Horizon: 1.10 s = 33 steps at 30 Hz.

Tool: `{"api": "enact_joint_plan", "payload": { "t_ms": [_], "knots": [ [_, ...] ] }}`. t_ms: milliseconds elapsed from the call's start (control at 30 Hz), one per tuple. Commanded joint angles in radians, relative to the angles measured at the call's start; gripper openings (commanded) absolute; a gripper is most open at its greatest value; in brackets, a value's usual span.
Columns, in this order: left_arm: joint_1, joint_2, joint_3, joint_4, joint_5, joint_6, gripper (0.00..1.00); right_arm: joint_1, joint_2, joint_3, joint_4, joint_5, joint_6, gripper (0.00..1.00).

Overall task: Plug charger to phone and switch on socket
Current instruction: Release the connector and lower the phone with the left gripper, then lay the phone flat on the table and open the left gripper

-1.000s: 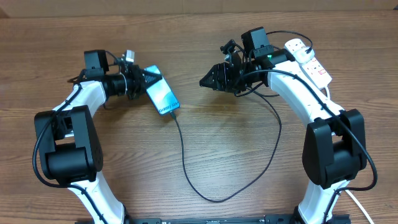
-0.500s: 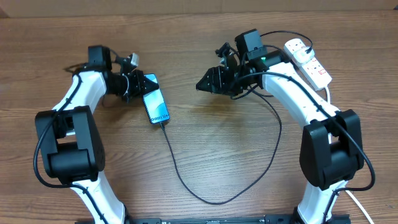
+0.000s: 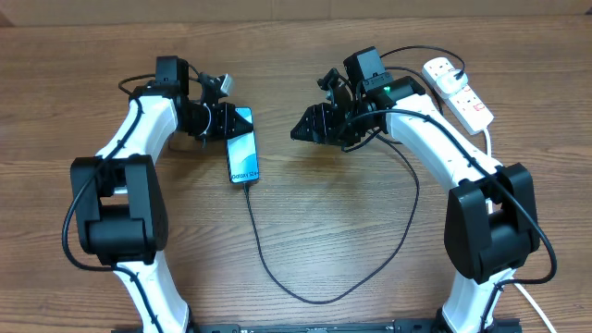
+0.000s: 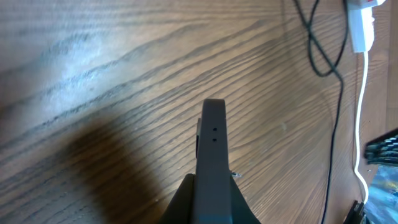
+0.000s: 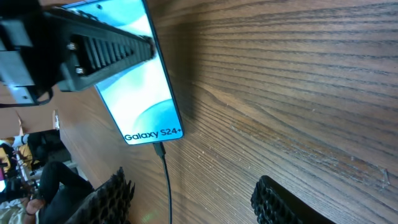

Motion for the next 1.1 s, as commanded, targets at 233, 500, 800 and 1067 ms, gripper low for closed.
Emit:
{"api": "enact_joint_plan", "payload": {
  "t_ms": [233, 500, 800, 1067],
  "knots": [
    [0.005, 0.054, 0.025, -0.01, -0.043, 0.011, 0.04, 0.003, -0.046, 0.013, -0.003, 0.019, -0.008, 0.63],
    [0.005, 0.054, 0.025, -0.035, -0.136, -0.005, 0.34, 0.003, -0.046, 0.013, -0.003, 0.025, -0.008, 0.63],
    [0.003, 0.054, 0.025, -0.036, -0.2, -0.011, 0.51, 0.003, -0.046, 0.013, -0.007, 0.025, -0.008, 0.63],
    [0.003, 0.054, 0.025, -0.063, -0.308, -0.011, 0.52, 0.003, -0.046, 0.013, -0.008, 0.025, -0.008, 0.63]
  ]
}}
